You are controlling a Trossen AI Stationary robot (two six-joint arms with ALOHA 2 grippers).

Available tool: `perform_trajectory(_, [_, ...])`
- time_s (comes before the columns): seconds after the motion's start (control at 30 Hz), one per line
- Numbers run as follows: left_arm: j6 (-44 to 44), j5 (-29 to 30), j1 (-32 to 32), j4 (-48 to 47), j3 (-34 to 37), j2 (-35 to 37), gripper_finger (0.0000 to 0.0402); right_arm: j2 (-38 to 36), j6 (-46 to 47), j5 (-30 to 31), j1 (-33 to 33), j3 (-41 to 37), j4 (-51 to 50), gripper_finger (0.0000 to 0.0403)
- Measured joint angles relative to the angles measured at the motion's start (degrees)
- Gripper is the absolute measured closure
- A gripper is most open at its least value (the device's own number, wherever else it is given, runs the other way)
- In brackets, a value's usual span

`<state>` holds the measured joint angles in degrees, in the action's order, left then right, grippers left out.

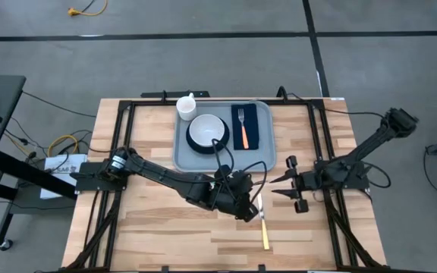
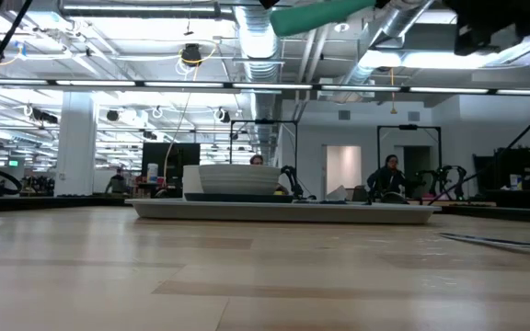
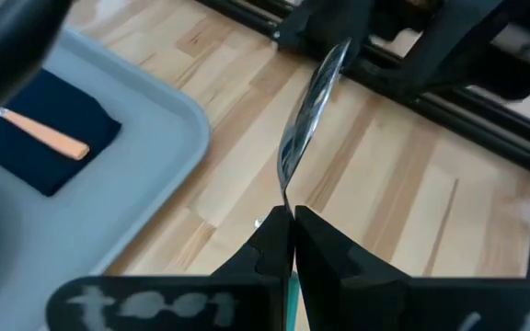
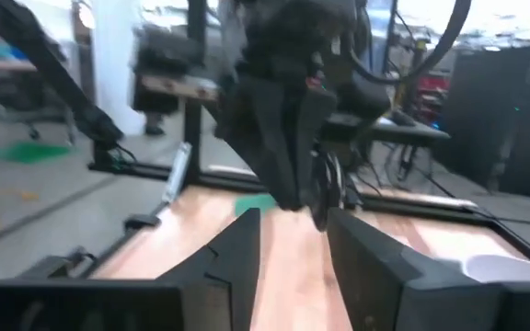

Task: Set up tray
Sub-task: Put the blue spoon on the blue napkin to the right of the green plate

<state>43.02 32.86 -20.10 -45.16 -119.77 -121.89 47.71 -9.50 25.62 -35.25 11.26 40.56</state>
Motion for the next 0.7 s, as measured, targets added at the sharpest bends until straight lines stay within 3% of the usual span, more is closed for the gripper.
perform_trajectory(0.3, [-0.2,-0.9,0.0,0.0,0.0,0.0,0.0402,7.5,-0.5,0.0,4.1,5.1,-2.6,0.0262])
perform_trajectory(0.7, [-0.3,-1.1,0.0,-0.3,0.0,0.0,0.0402,9.7,-2.5,0.0,4.2,9.4,-4.6,0.0260])
